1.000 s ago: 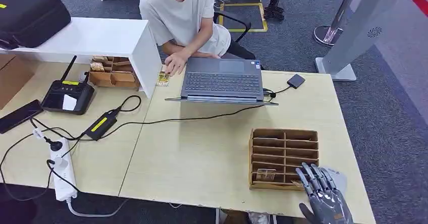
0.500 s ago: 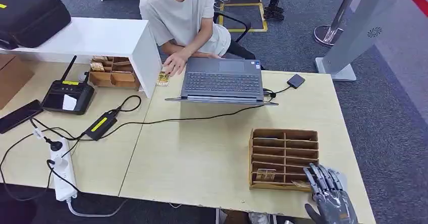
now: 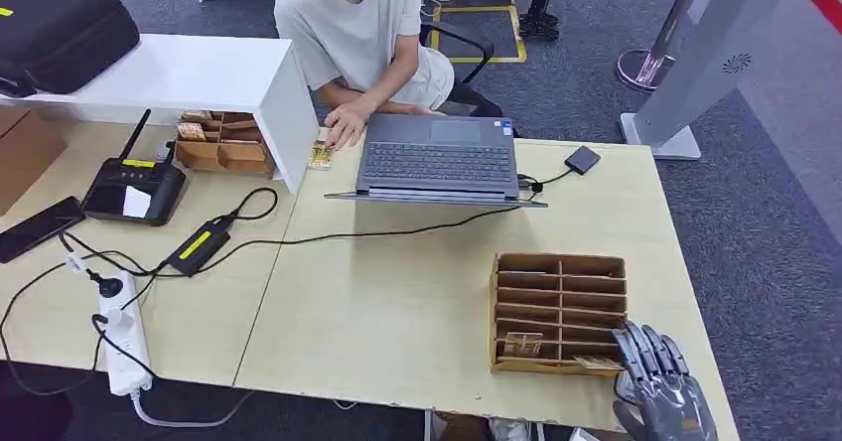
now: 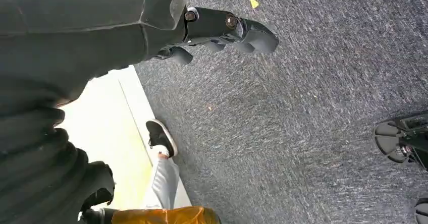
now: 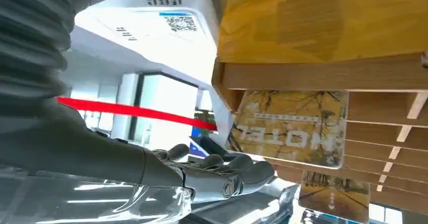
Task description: Pass the card to the sensor for recognition and then transmit it.
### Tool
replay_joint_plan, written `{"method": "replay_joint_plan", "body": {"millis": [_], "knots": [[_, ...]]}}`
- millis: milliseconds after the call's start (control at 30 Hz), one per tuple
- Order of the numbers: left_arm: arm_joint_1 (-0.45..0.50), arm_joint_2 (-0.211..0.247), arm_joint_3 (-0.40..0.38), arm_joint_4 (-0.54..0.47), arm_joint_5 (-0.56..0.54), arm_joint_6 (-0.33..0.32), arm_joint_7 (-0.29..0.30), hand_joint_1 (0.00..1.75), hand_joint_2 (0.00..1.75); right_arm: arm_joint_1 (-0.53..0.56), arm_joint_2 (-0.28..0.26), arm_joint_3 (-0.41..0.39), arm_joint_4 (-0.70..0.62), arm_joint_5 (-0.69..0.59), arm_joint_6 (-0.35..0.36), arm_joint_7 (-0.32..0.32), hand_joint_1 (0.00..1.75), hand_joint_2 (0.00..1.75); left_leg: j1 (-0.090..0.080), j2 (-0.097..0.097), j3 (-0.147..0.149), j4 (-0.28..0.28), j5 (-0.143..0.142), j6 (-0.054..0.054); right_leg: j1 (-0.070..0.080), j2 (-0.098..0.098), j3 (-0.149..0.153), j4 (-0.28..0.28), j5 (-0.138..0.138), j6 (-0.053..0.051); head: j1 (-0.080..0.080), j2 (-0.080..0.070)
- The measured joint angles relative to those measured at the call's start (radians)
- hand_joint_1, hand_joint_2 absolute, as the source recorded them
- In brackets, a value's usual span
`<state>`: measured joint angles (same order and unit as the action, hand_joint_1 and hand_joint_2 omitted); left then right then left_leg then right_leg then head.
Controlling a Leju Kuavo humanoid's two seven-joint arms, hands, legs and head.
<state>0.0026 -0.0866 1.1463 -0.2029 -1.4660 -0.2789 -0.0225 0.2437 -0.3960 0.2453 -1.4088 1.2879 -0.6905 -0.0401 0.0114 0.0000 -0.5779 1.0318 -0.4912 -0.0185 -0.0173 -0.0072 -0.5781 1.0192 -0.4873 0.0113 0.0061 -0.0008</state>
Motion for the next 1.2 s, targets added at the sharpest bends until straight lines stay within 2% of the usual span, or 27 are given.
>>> {"method": "replay_joint_plan", "body": {"millis": [200,1100,1133,1167,1200], "knots": [[0.0,0.0,0.006,0.0,-0.001,0.0,0.0,0.0,1.75,0.0,0.006,-0.024,0.004,-0.014,0.0,-0.027,1.75,1.75,0.0,0.0,0.0,0.0,0.0,0.0,0.0,0.0,0.0,0.0,0.0,0.0,0.0,0.0],[0.0,0.0,0.023,0.0,-0.001,0.0,0.0,0.0,1.75,0.001,0.029,-0.047,0.013,-0.019,-0.014,-0.047,1.75,1.75,0.0,0.0,0.0,0.0,0.0,0.0,0.0,0.0,0.0,0.0,0.0,0.0,0.0,0.0],[0.0,0.0,0.023,0.0,-0.001,0.0,0.0,0.0,1.75,0.001,0.029,-0.047,0.013,-0.019,-0.014,-0.047,1.69,1.75,0.0,0.0,0.0,0.0,0.0,0.0,0.0,0.0,0.0,0.0,0.0,0.0,0.0,0.0],[0.0,0.0,0.023,0.0,-0.001,0.0,0.0,0.0,1.75,0.001,0.03,-0.047,0.013,-0.019,-0.014,-0.047,1.38,1.75,0.0,0.0,0.0,0.0,0.0,0.0,0.0,0.0,0.0,0.0,0.0,0.0,0.0,0.0],[0.0,0.0,0.023,0.0,-0.001,0.0,0.0,0.0,1.75,0.001,0.03,-0.047,0.013,-0.019,-0.014,-0.047,0.49,1.75,0.0,0.0,0.0,0.0,0.0,0.0,0.0,0.0,0.0,0.0,0.0,0.0,0.0,0.0]]}}
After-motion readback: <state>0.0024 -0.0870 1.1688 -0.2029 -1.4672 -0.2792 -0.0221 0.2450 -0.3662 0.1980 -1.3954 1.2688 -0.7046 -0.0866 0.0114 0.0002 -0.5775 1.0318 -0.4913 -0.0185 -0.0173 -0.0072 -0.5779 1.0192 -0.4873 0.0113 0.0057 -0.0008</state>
